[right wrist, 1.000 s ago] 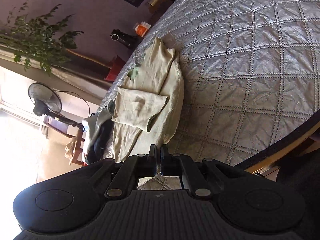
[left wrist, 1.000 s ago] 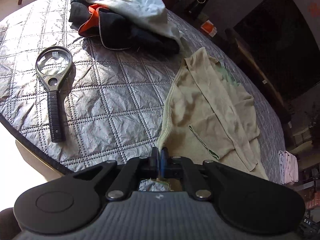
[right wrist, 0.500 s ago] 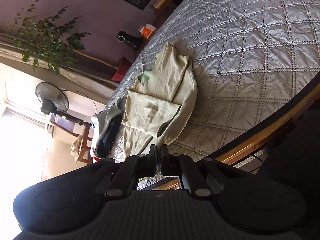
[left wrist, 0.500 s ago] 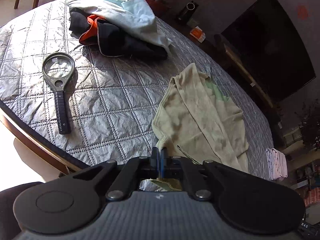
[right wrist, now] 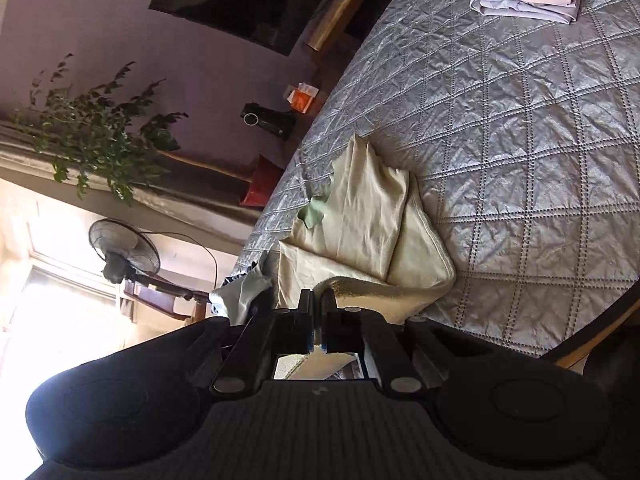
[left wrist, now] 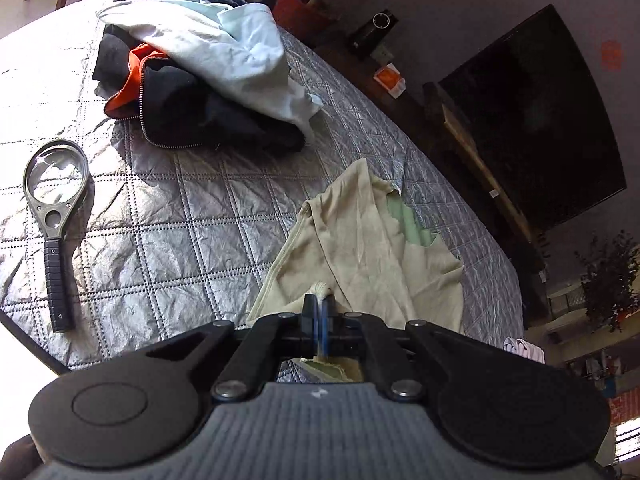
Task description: Fold clothes
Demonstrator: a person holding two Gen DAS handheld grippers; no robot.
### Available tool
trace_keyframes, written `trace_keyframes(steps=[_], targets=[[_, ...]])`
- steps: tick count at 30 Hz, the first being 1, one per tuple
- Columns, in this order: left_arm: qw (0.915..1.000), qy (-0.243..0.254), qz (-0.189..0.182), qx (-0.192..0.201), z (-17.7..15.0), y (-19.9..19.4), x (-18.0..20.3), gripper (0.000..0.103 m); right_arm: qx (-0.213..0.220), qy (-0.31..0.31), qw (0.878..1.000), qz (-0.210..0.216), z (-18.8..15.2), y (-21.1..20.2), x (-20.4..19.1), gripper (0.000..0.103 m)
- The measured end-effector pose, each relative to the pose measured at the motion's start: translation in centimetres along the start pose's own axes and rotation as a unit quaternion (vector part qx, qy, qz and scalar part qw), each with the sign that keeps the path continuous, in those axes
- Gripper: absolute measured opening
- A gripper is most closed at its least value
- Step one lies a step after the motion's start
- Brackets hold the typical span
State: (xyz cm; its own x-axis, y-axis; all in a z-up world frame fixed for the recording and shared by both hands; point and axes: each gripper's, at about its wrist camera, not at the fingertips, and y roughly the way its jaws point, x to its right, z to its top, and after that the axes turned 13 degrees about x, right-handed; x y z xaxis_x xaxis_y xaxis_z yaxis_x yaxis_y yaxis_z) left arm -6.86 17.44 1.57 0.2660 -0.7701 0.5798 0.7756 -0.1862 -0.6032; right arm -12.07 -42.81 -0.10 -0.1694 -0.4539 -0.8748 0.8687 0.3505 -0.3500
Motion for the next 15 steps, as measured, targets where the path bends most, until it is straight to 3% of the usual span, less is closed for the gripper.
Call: trace_keyframes(steps=[6,15], targets=[[0.9998,0.008,0.012,-0.011,3.0,7.1,1.9,0.002,0.008,0.017,0.999,-0.03,3.7,7.8,0.4,0.004],[0.998,0.002,0.047,-0.042,3.8,17.8,1.7,0.002,0.002,-0.037,0.994,-0.1,4.9,16.7,3.0,0.004]])
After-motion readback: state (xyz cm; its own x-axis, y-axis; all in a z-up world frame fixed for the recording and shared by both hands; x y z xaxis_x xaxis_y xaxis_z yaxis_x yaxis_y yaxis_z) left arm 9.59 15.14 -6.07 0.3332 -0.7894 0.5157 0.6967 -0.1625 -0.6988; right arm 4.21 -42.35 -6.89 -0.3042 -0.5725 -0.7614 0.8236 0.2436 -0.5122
